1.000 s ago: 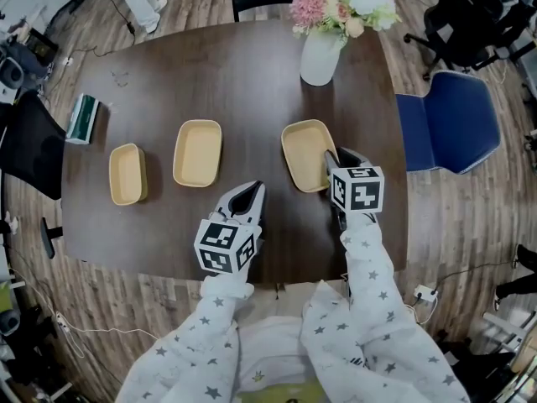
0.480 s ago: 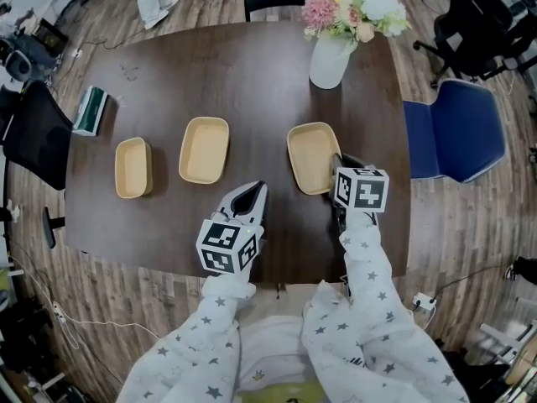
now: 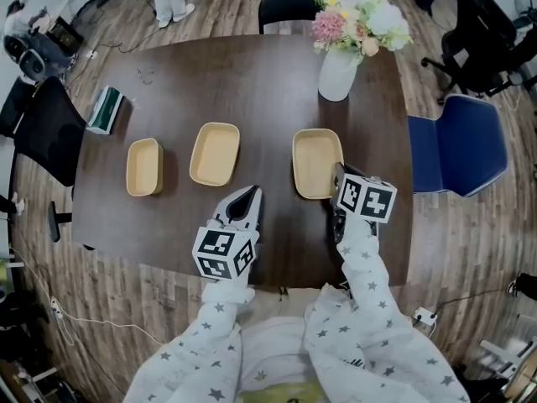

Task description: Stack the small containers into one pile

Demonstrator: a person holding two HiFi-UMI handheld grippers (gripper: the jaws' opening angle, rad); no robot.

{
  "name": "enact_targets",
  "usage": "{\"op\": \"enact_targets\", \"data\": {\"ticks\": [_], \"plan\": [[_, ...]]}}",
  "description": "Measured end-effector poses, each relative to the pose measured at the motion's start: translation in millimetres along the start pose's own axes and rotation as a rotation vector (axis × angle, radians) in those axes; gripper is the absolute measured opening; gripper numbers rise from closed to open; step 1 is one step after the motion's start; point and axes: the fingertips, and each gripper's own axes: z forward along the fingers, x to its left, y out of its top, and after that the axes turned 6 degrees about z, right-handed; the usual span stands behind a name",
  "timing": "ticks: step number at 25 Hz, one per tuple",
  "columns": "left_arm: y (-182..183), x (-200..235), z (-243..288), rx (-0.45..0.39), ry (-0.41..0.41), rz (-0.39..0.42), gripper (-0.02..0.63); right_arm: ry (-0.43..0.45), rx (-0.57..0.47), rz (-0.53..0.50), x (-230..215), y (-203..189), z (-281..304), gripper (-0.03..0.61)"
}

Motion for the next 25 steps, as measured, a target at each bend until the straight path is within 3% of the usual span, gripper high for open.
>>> {"op": "enact_targets", "data": {"ticks": [13,25], "plan": [[8.4,32.6,-32.0,-0.031,0.030,0.000,0.025,0.068,-0.026,0.054,59.5,-2.2,-0.1,0.034],[11.6,93.0,-65.3,-0.048,0.064,-0.010,0.025,0.132,-0.022,0.082,144.2,-14.6,18.6,0.034]]}}
